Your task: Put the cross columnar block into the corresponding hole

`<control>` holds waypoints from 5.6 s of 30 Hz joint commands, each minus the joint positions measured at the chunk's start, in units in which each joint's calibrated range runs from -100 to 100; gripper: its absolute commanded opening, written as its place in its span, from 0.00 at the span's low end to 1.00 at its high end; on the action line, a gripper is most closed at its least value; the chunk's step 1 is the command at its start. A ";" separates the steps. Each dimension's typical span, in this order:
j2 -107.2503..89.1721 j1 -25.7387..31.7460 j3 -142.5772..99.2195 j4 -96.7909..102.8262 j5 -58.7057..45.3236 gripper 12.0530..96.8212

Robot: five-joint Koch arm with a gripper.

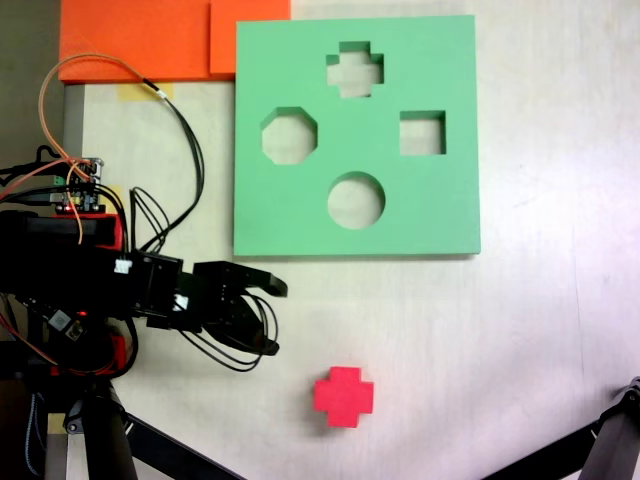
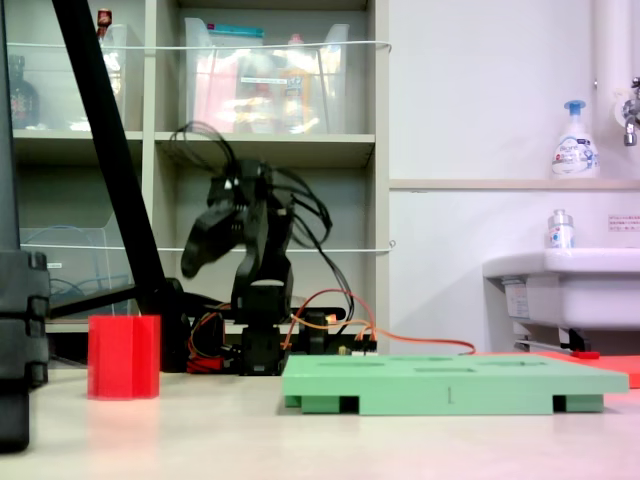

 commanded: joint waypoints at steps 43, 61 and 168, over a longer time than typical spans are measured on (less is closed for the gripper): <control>95.41 -6.69 57.62 -27.37 -9.04 0.98; 102.67 -6.94 53.93 -27.46 -8.94 0.44; 122.64 32.58 108.57 -23.13 29.79 0.36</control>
